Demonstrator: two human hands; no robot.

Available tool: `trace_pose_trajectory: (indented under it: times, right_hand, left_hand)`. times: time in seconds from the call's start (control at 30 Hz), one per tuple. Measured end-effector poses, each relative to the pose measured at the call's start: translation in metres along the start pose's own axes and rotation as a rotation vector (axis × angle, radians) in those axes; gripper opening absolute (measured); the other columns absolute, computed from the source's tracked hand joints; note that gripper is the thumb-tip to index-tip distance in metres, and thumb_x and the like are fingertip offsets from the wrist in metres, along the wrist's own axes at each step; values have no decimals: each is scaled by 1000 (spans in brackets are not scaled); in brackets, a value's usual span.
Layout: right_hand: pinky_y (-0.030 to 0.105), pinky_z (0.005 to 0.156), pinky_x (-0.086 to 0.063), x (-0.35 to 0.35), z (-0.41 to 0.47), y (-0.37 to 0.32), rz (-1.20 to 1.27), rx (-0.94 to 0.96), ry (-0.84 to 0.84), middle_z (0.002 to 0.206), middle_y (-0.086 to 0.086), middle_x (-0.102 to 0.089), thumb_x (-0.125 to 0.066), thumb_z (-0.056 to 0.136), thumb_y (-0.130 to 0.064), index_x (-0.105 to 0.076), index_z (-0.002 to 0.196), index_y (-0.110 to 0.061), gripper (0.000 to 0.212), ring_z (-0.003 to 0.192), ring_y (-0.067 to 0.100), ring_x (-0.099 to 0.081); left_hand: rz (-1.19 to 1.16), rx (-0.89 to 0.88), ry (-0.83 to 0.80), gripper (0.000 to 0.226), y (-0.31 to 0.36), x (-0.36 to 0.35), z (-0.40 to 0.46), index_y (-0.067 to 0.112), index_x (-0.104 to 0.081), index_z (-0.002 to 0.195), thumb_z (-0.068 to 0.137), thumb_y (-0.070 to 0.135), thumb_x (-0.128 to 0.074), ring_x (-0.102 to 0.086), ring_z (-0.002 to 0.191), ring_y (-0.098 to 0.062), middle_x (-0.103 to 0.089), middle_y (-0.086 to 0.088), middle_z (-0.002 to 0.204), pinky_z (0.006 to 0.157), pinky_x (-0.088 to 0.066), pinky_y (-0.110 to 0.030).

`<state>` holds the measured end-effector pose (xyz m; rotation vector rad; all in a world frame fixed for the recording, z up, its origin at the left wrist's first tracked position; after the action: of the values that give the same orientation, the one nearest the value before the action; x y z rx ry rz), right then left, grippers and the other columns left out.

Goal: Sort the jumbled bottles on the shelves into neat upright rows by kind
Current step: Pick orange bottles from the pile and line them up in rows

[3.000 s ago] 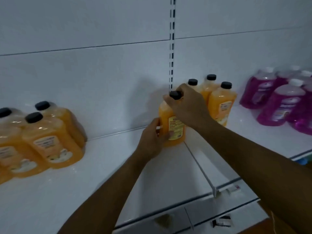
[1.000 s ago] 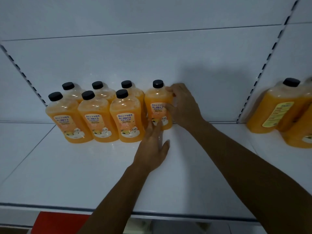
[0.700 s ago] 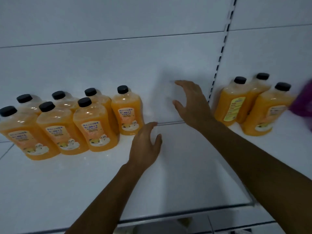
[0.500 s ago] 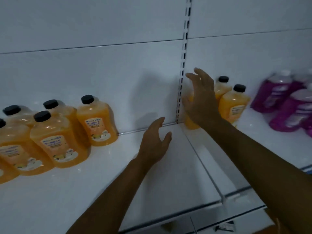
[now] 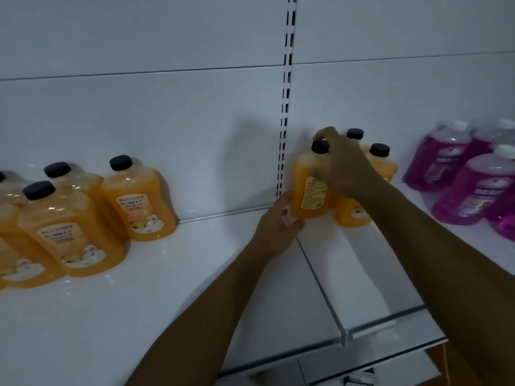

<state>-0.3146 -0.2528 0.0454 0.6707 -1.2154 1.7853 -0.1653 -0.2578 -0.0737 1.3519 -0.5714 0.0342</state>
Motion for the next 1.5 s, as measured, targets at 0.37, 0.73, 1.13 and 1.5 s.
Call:
trace_pose_trajectory:
  times: [0.37, 0.73, 1.13, 1.5]
  right_hand:
    - [30, 73, -38, -23, -9, -50, 51, 195, -140, 103, 3, -53, -79, 75, -21, -51, 112, -17, 46, 92, 23, -52]
    - [12, 84, -40, -86, -21, -169, 380, 348, -252, 114, -7, -62, -80, 75, -28, -57, 116, -23, 47, 104, 10, -55]
    - [22, 82, -36, -138, -26, -239, 316, 485, -161, 110, -4, -55, -79, 75, -33, -59, 122, -18, 54, 103, 13, -49]
    - [23, 88, -37, -143, -23, -234, 310, 424, -174, 118, -2, -43, -79, 75, -33, -52, 135, -22, 67, 106, 13, -46]
  left_hand:
    - [58, -91, 173, 70, 9, 30, -49, 22, -28, 150, 91, 16, -65, -45, 129, -17, -42, 1, 148, 102, -39, -26]
    - [323, -130, 594, 78, -58, 138, -132, 33, -15, 153, 92, 35, -63, -48, 122, -6, -47, 12, 136, 89, -54, -36]
    - [485, 135, 852, 82, -78, 179, -162, 39, -7, 151, 90, 48, -60, -45, 130, -26, -44, 1, 143, 90, -52, -54]
    - [301, 172, 906, 52, -76, 180, -152, 39, -38, 124, 83, 39, -71, -56, 112, -16, -56, 10, 123, 86, -54, -48]
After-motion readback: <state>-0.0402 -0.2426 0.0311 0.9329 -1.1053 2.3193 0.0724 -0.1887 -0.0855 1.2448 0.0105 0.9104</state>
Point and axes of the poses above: each hand's wrist, its own z-axis towards the middle knuckle, its own x-axis out of the back of the hand, y = z × x, the point moved 1 cm from there along z, towards the middle knuckle
